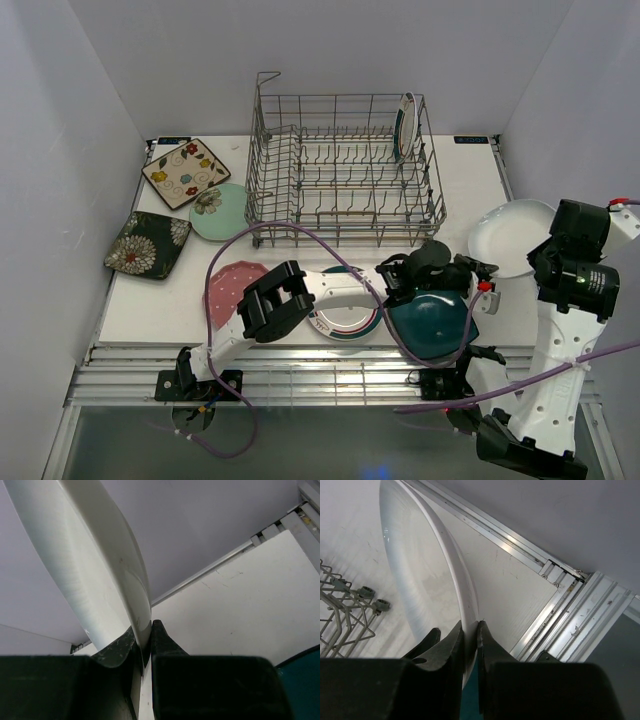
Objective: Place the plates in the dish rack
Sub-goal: Pick up the plate at the center of the board, then insert the plate into the dish rack.
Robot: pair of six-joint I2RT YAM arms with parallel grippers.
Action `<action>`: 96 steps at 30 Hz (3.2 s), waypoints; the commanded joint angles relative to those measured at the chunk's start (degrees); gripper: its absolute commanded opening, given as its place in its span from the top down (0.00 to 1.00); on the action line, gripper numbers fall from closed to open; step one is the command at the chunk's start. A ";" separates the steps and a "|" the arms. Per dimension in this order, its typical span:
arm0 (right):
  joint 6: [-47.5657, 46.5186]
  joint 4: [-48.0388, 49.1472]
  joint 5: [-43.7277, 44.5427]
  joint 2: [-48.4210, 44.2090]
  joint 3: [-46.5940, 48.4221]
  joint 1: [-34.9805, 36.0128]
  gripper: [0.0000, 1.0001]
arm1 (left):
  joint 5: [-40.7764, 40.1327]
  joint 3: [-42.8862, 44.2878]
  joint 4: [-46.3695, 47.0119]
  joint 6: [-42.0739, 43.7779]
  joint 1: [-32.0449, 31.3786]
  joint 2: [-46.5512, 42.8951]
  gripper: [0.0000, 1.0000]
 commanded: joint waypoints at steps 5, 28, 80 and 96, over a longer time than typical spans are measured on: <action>0.31 10.55 -9.54 -2.98 10.79 0.59 0.92 | -5.23 2.83 1.50 2.43 -1.40 -3.04 1.00; -4.44 16.62 -31.77 2.64 23.19 0.51 0.92 | -19.36 3.71 10.99 10.17 -1.66 -7.35 1.00; -5.06 13.20 2.67 31.64 44.19 37.15 0.92 | -31.25 -9.20 17.68 -13.02 5.63 -15.44 1.00; -8.84 9.85 4.61 39.20 51.14 37.16 0.92 | -29.58 -8.59 16.80 -16.20 5.63 -13.33 1.00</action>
